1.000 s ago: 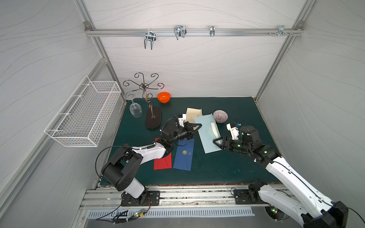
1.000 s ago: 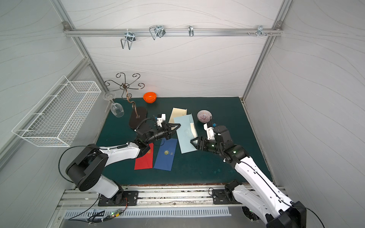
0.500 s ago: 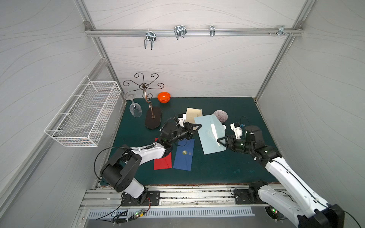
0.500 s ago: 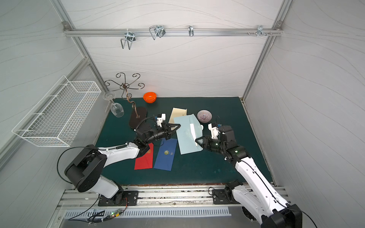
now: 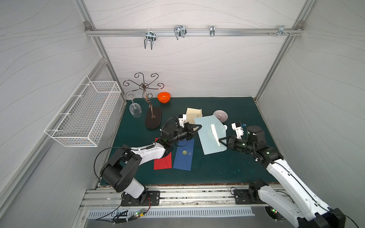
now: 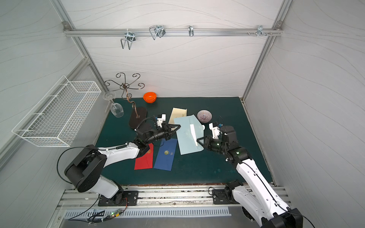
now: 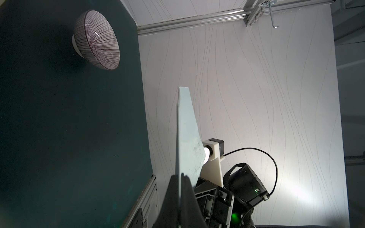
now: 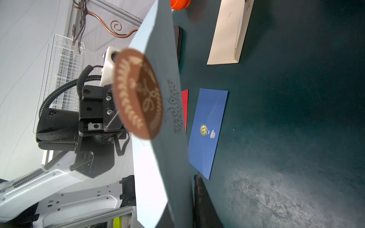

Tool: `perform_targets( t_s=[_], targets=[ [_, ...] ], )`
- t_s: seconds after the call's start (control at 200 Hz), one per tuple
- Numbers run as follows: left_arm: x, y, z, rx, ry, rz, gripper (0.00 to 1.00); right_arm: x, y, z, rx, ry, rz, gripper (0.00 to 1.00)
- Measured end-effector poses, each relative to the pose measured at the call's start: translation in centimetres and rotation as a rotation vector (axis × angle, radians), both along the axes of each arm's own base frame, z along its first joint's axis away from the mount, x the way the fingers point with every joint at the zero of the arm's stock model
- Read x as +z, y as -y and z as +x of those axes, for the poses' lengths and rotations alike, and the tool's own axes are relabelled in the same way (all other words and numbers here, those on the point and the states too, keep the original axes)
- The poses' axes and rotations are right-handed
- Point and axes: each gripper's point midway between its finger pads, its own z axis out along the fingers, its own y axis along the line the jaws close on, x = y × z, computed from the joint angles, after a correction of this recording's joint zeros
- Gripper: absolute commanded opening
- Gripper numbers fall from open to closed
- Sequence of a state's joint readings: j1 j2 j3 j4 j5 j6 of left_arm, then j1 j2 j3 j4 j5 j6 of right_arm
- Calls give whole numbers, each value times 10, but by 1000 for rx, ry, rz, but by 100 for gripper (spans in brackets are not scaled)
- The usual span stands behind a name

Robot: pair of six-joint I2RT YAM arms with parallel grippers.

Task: Open the envelope
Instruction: Place the envelope at the center of the board.

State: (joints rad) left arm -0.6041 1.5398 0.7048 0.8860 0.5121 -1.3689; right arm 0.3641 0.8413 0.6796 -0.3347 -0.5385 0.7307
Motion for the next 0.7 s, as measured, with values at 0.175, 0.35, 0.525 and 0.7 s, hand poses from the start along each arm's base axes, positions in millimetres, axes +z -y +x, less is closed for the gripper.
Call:
perform_targets(
  t_s=[0.175,0.35,0.525,0.7],
  targets=[
    [-5,-1,-1,1,-8,24,28,2,0,0,2,13,1,2],
    [-6,-6,-3,15,4,75,38,3,4,1,-16,28,-10,3],
    [-4,-19,-8,57,52,170,40,-3,18,4,-88,33,-65,3],
    [-1,-33,-10,106,104,258,41,-17,40,12,-191,-10,-127,4]
  ],
)
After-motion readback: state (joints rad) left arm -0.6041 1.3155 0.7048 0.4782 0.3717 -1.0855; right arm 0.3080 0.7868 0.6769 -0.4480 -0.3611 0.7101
